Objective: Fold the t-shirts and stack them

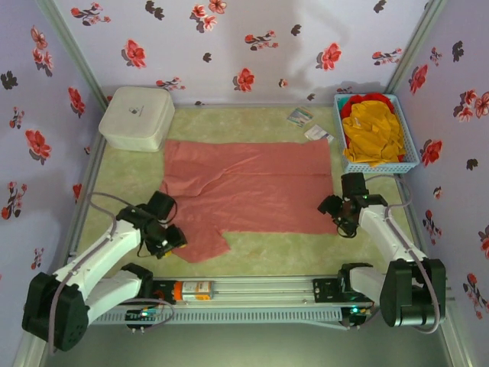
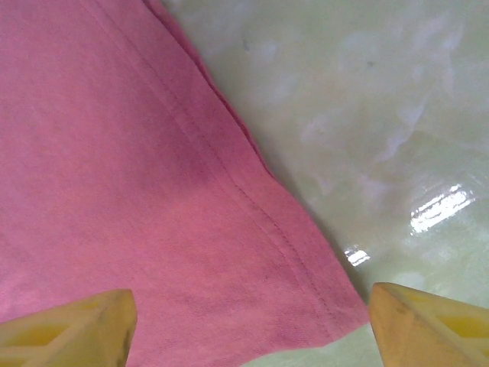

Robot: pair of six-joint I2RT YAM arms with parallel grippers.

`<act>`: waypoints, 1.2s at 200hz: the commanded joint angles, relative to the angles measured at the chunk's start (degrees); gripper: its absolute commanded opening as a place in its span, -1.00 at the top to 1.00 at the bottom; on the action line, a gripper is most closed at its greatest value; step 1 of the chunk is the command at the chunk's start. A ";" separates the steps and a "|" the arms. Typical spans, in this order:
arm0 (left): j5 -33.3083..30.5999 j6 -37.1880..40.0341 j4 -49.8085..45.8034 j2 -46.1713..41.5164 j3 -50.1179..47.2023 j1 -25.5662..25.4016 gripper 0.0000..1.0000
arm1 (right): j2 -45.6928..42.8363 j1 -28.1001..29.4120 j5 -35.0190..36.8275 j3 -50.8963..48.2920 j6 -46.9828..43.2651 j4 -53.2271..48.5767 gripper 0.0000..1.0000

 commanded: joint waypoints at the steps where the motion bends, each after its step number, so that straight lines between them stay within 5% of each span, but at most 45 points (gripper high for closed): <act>1: -2.66 -8.16 -1.36 -2.13 -2.25 -2.20 0.07 | -1.20 -0.48 1.50 -1.98 2.20 -2.57 -0.53; 110: -6.12 -7.94 3.32 -1.72 -4.38 -3.12 -0.08 | 1.01 -0.48 1.09 -6.79 5.53 3.71 -0.01; 202: -5.75 -6.32 3.68 -0.02 -4.21 -3.10 -0.09 | 4.00 -0.48 3.17 -7.00 6.26 7.93 0.87; 240: -5.23 -6.54 6.96 1.98 -3.57 -3.11 -0.03 | 3.89 -0.48 3.81 -6.29 5.95 7.77 0.96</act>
